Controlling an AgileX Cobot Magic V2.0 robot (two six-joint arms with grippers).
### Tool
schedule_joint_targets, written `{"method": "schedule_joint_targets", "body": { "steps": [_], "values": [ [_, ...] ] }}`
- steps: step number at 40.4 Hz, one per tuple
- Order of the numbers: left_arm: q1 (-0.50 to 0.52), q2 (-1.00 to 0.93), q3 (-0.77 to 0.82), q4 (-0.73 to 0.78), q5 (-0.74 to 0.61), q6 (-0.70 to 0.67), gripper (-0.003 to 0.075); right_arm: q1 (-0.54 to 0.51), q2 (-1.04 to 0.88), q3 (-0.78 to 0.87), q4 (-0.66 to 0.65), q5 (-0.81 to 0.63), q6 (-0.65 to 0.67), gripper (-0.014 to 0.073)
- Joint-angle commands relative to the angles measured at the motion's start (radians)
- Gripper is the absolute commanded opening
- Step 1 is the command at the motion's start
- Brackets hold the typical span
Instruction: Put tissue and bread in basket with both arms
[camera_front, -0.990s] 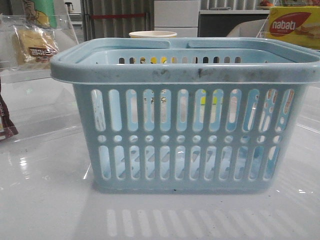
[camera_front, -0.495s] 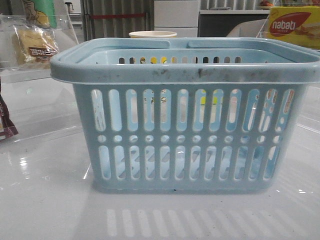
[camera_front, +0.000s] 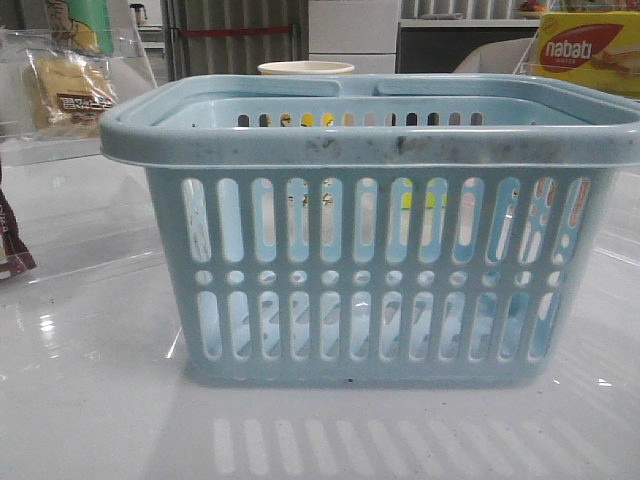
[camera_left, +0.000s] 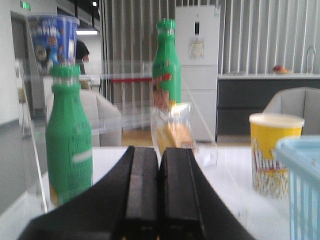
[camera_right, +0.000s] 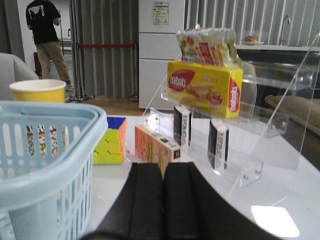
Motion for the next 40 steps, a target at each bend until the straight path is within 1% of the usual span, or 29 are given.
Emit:
{"method": "schedule_joint_targets", "body": {
  "steps": [1,6,11,16,19,24,30,40],
  "values": [
    [-0.003,-0.009,-0.136,0.0,-0.05,-0.002,0.0098,-0.001,-0.014,-0.147,-0.003,-0.01,0.0,0.0056],
    [-0.003,0.029,-0.282,0.0,0.036,-0.002,0.0098,-0.001,0.028,-0.289,-0.004,0.074,0.0,0.0056],
    [-0.003,0.111,-0.426,0.0,0.111,-0.002,0.0098,-0.001,0.115,-0.426,-0.004,0.148,0.0,0.0056],
    [-0.003,0.208,-0.546,0.0,0.225,-0.002,0.0098,-0.001,0.21,-0.537,-0.004,0.256,0.0,0.0056],
    [-0.003,0.279,-0.614,0.0,0.318,-0.002,0.0098,-0.001,0.275,-0.588,-0.004,0.343,0.0,0.0056],
    [-0.003,0.368,-0.667,0.0,0.418,-0.002,0.0098,-0.001,0.374,-0.617,-0.004,0.44,0.0,0.0056],
    [-0.003,0.452,-0.67,0.0,0.498,-0.002,0.0098,-0.001,0.474,-0.617,-0.004,0.516,0.0,0.0056],
    [-0.003,0.576,-0.67,0.0,0.612,-0.002,0.0098,-0.001,0.619,-0.606,-0.005,0.543,0.0,0.0056]
  ]
}}
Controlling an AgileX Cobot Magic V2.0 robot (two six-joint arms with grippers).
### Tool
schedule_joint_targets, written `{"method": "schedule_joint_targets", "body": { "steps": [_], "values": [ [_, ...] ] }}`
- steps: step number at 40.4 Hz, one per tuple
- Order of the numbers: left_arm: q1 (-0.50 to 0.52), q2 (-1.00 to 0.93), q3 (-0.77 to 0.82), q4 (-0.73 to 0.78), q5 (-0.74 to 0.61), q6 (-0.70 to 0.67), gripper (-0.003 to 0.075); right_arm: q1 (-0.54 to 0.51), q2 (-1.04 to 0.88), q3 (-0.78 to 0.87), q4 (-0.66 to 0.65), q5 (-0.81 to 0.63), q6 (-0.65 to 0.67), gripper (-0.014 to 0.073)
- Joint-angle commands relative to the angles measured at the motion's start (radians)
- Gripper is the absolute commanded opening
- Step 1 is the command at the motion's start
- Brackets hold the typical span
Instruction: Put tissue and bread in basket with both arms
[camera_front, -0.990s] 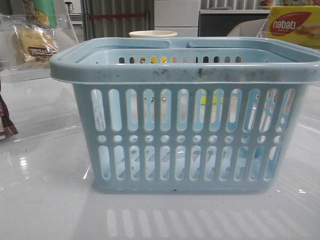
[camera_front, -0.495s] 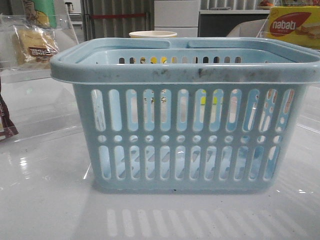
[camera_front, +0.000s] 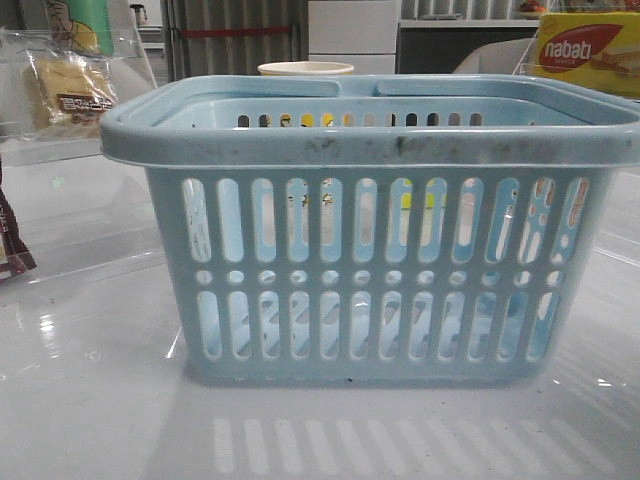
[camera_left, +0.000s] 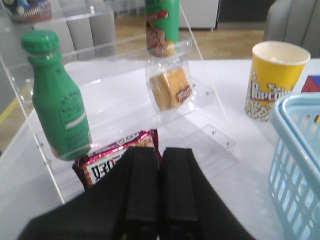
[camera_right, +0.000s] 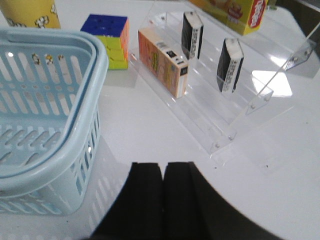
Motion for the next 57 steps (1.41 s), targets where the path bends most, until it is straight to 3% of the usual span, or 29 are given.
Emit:
{"method": "schedule_joint_targets", "body": {
  "steps": [1,10,13,16,18,21,24,35,40,57],
  "values": [
    [-0.003,0.048,-0.035,0.0,-0.038,-0.002,0.0098,-0.001,0.059,-0.025,-0.005,-0.062,0.0,0.0056],
    [-0.003,0.147,-0.035,-0.016,-0.033,-0.002,0.0099,-0.001,0.164,-0.025,-0.005,-0.058,0.0,0.0062],
    [-0.003,0.171,-0.035,-0.016,-0.035,-0.002,0.0128,-0.001,0.194,-0.025,-0.005,-0.058,0.0,0.0118],
    [-0.003,0.192,-0.035,-0.016,-0.042,-0.002,0.0242,-0.001,0.225,-0.025,-0.005,-0.059,0.0,0.025],
    [-0.003,0.203,-0.035,-0.017,-0.053,-0.002,0.0353,-0.001,0.245,-0.025,-0.005,-0.066,0.0,0.0384],
    [-0.003,0.21,-0.035,-0.017,-0.068,-0.002,0.0508,-0.001,0.272,-0.026,-0.005,-0.077,0.0,0.0516],
    [-0.003,0.214,-0.035,-0.021,-0.081,0.0,0.0564,-0.007,0.3,-0.033,-0.005,-0.101,0.001,0.0564],
    [-0.003,0.214,-0.035,-0.059,-0.085,0.007,0.056,-0.133,0.48,-0.165,-0.003,-0.14,0.002,0.0559],
    [-0.022,0.214,-0.035,-0.143,-0.082,0.094,0.056,-0.176,0.587,-0.262,-0.003,-0.144,0.002,0.0559],
    [-0.237,0.214,-0.035,-0.168,-0.085,0.132,0.056,-0.196,0.951,-0.597,-0.004,-0.145,0.002,0.0559]
  ]
}}
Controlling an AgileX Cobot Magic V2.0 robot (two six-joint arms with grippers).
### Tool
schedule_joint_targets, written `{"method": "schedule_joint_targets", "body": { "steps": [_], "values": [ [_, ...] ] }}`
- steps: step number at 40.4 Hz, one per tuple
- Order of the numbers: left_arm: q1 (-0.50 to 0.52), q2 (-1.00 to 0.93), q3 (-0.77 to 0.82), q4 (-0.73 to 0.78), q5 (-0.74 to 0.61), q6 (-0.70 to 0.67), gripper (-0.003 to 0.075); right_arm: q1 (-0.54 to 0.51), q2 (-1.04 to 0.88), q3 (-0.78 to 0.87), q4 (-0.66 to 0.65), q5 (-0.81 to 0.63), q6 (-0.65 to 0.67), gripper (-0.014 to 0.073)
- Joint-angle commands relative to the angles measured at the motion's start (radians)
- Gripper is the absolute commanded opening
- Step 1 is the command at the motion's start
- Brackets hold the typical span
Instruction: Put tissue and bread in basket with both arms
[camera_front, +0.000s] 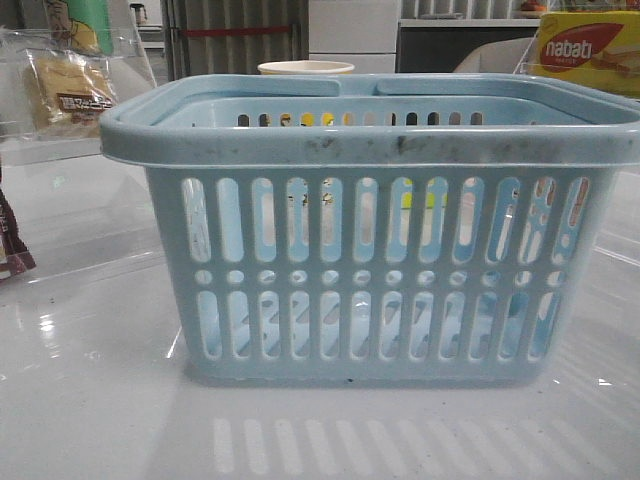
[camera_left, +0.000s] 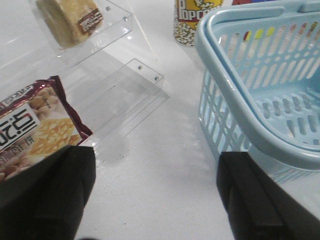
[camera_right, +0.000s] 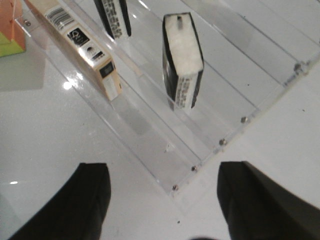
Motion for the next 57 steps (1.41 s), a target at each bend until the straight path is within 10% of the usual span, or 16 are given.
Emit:
{"method": "schedule_joint_targets", "body": {
  "steps": [1,24,38,57],
  "values": [
    [-0.028,0.0,-0.035,-0.01,-0.083,0.001,0.056,-0.006,0.039,-0.103,-0.005,-0.065,0.0,0.0559],
    [-0.027,0.0,-0.035,-0.01,-0.077,0.001,0.056,-0.015,0.302,-0.311,-0.074,-0.095,0.0,0.0556],
    [-0.027,0.0,-0.035,-0.01,-0.077,0.001,0.056,-0.015,0.315,-0.328,-0.073,-0.089,0.0,0.0264],
    [-0.027,0.0,-0.035,-0.01,-0.084,0.001,0.056,0.063,0.066,-0.328,0.001,-0.004,-0.001,0.0248]
  ]
}}
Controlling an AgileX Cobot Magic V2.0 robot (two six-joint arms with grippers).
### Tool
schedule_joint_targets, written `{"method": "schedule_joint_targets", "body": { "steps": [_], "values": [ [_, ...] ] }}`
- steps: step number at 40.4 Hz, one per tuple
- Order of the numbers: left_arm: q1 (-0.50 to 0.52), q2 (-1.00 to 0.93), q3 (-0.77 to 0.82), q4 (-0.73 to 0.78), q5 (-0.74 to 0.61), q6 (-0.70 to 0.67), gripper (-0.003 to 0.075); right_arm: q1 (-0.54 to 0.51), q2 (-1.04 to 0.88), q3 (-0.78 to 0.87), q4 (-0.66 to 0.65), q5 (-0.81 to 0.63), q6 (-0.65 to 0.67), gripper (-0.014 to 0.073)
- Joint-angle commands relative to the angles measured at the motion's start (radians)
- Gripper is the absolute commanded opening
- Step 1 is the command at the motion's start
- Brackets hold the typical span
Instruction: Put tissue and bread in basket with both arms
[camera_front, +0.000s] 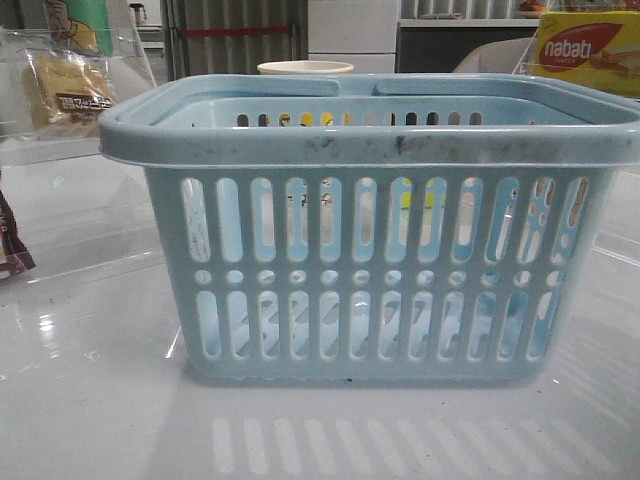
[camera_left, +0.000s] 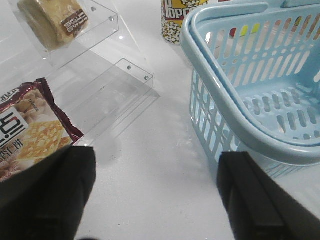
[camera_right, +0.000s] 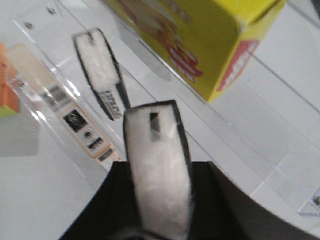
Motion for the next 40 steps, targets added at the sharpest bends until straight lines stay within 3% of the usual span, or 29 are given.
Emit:
{"method": "schedule_joint_targets", "body": {
  "steps": [1,5,6,10,16,24,27,36,40],
  "values": [
    [-0.007,0.0,-0.035,-0.011,-0.084,0.001,0.056,0.043,-0.133,-0.038,0.016,-0.027,-0.001,0.0248],
    [-0.007,0.0,-0.035,-0.011,-0.085,0.001,0.056,0.1,-0.197,-0.038,0.016,-0.001,-0.002,0.0248],
    [-0.007,0.0,-0.035,-0.011,-0.085,0.001,0.056,0.549,-0.366,0.152,0.049,-0.016,-0.002,0.0248],
    [-0.007,0.0,-0.035,-0.011,-0.085,0.001,0.056,0.635,-0.366,0.224,0.049,-0.081,-0.002,0.0248],
    [-0.007,0.0,-0.035,-0.011,-0.085,0.001,0.056,0.701,-0.362,0.316,0.05,-0.182,-0.002,0.0248],
    [-0.007,0.0,-0.035,-0.011,-0.085,0.001,0.056,0.706,-0.327,0.359,0.055,-0.227,-0.002,0.0253],
    [-0.007,0.006,-0.035,-0.011,-0.085,0.001,0.056,0.706,-0.308,0.359,0.055,-0.23,-0.002,0.0294],
    [-0.007,0.029,-0.035,-0.011,-0.085,0.001,0.056,0.706,-0.278,0.356,0.055,-0.233,-0.002,0.0559],
    [-0.007,0.037,-0.035,-0.011,-0.085,0.001,0.056,0.706,-0.291,0.345,0.055,-0.218,-0.002,0.0581]
  ]
}}
